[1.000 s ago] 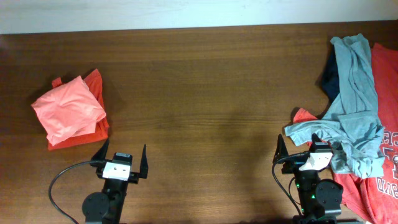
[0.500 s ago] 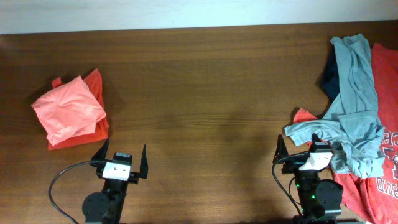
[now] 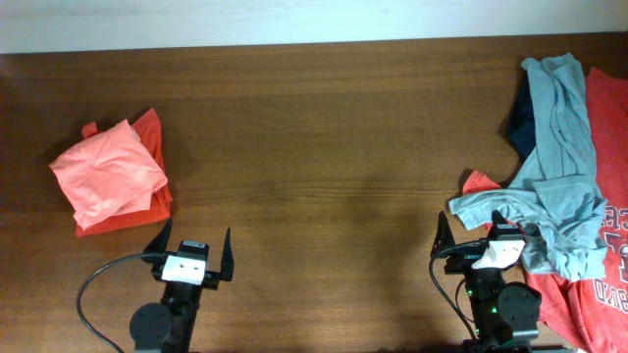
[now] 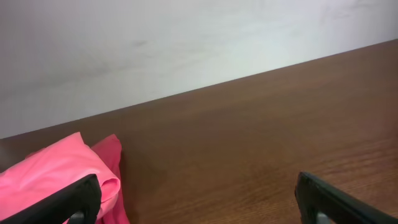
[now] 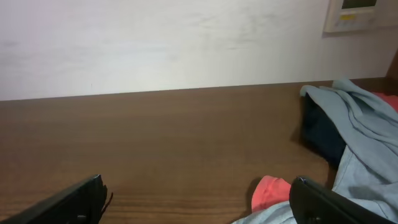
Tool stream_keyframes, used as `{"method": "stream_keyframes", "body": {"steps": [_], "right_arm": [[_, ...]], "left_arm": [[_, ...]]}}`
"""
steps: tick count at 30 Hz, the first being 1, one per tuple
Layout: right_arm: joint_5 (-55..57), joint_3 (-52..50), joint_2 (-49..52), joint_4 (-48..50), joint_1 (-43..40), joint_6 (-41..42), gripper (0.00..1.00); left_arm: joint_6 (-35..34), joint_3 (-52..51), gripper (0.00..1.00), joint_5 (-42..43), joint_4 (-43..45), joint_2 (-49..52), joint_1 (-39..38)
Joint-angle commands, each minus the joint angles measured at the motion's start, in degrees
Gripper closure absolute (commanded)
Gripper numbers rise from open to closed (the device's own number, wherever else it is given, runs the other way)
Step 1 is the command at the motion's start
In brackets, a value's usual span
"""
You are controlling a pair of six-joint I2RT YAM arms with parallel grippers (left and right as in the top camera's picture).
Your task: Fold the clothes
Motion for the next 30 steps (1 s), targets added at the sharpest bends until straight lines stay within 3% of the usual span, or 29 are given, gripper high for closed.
{"method": "stream_keyframes", "body": {"steps": [1, 17, 21, 25, 30], "right_arm": [[-0.11, -0.28, -0.42, -0.31, -0.42, 0.26, 0.01], [-1.64, -0.28, -0.33, -0.26, -0.42, 0.48, 0.01], [-4.92, 0.37, -0.2, -1.05, -0.42, 0.5, 0.01], [-4.52, 5.75, 0.98, -8.02, -0.42, 0.48, 0.01], [-3.96, 15.15, 7.3, -15.8, -0.44, 0.46, 0.01]], "left_arm": [[-0.28, -0.42, 0.01, -0.39, 0.04, -0.55, 0.42], [-0.37, -0.42, 0.01, -0.37, 0.04, -0.55, 0.39], [-6.12, -0.39, 0.01, -0.35, 0.07, -0.55, 0.42], [-8.09, 1.92, 0.01, -0.15, -0.81, -0.55, 0.39], [-8.07, 9.84, 0.01, -0.2, -9.22, 1.2, 0.42]]}}
